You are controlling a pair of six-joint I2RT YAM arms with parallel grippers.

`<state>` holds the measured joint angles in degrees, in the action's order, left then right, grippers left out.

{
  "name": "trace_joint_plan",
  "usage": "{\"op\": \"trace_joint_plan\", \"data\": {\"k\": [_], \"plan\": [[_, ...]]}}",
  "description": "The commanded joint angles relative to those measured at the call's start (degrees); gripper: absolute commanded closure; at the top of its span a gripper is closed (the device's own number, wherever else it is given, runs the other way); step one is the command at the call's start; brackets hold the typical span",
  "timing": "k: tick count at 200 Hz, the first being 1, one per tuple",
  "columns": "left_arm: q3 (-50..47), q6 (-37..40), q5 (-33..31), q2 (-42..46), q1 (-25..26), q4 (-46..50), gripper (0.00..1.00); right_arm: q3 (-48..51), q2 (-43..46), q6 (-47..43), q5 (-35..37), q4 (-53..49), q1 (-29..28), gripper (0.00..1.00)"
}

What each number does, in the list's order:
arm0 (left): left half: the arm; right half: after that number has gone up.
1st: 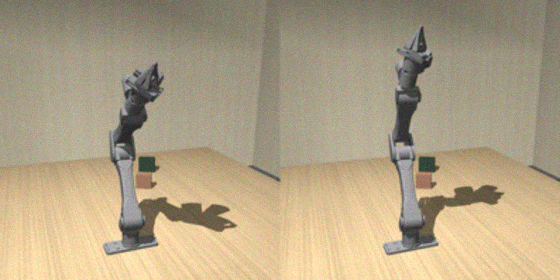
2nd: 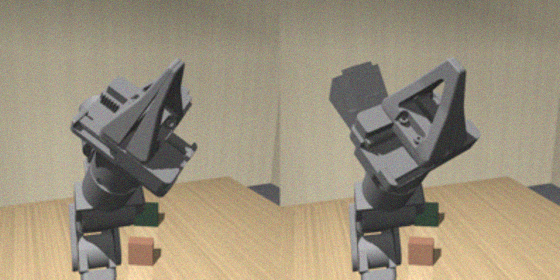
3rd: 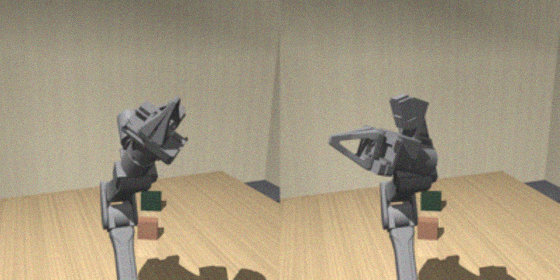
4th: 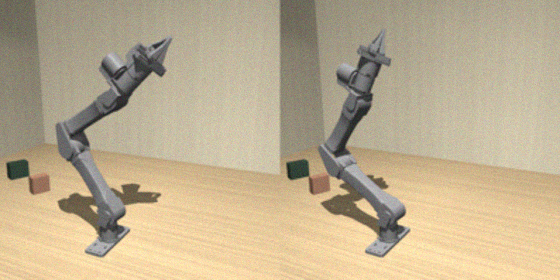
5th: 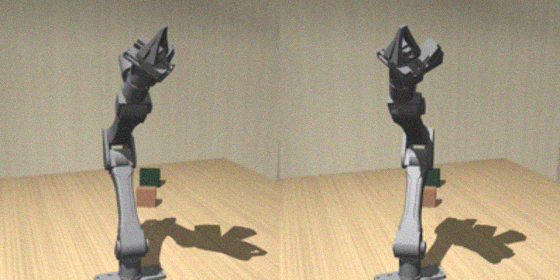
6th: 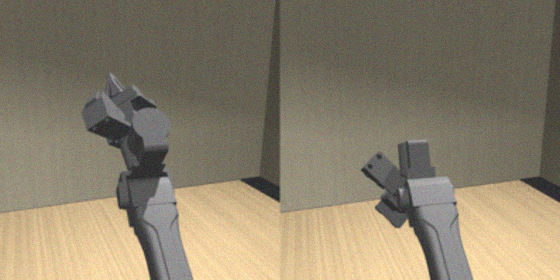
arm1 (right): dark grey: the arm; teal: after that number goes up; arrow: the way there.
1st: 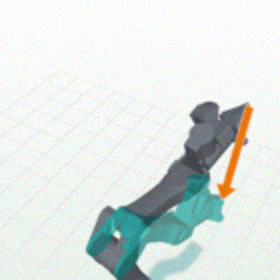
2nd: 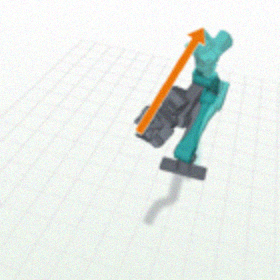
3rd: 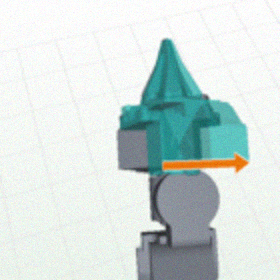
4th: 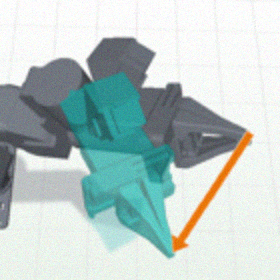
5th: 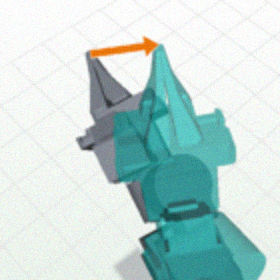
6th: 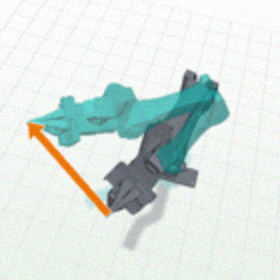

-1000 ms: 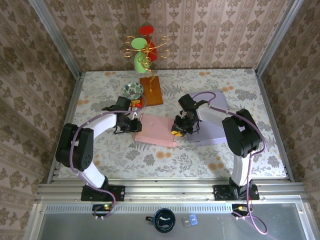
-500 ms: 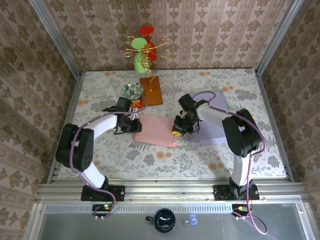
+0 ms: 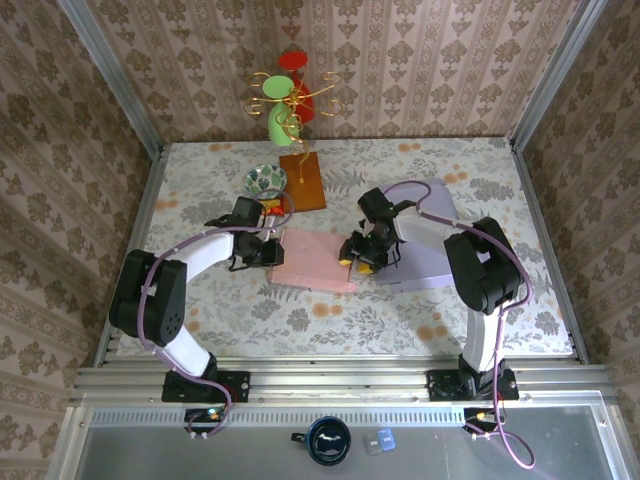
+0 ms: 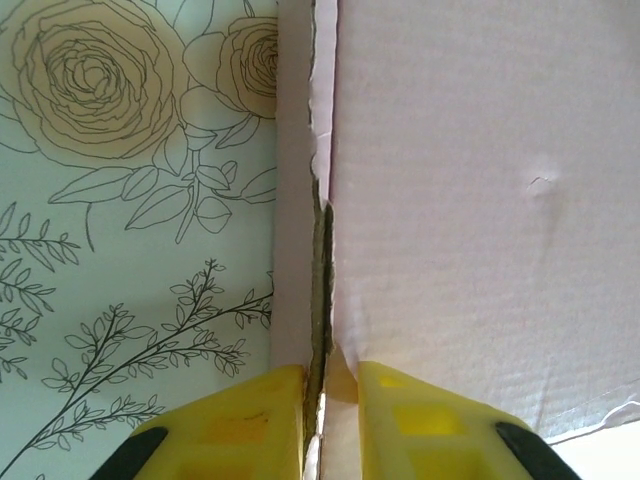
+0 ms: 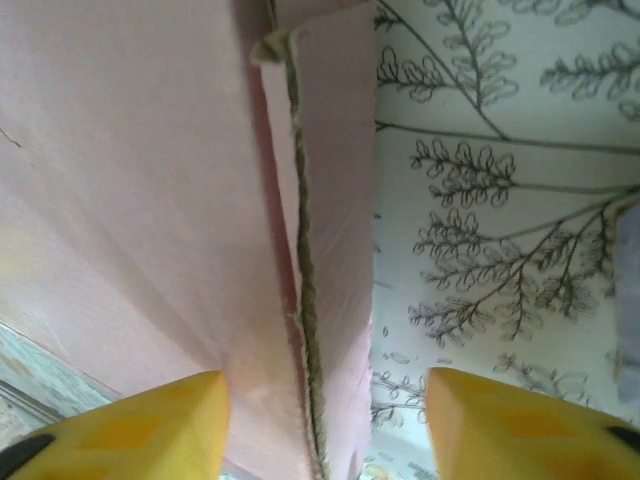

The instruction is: Fold the paper box

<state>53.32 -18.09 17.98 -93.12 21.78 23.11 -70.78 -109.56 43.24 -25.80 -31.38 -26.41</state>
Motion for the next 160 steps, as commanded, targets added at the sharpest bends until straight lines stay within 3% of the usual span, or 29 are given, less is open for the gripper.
{"op": "trace_joint_plan", "data": {"k": [1, 67, 126, 160], "plan": [[-1.9, -0.8, -0.4, -0.2, 0.7, 2.1, 0.81, 2.4, 2.2, -1.0, -1.4, 4.4, 0.6, 0.4], [-3.1, -2.0, -0.7, -0.3, 0.4, 0.6, 0.85, 6.9, 1.8, -1.9, -4.1, 15.0, 1.1, 0.34], [-6.5, -3.7, 0.1, 0.0, -2.8, -2.0, 0.88, 11.5, 1.0, 1.4, -12.2, 34.7, 0.8, 0.34], [-8.3, -4.7, 1.3, 0.2, -5.1, -3.7, 0.89, 9.8, -0.6, 2.6, -14.1, 37.8, -0.7, 0.34]]}}
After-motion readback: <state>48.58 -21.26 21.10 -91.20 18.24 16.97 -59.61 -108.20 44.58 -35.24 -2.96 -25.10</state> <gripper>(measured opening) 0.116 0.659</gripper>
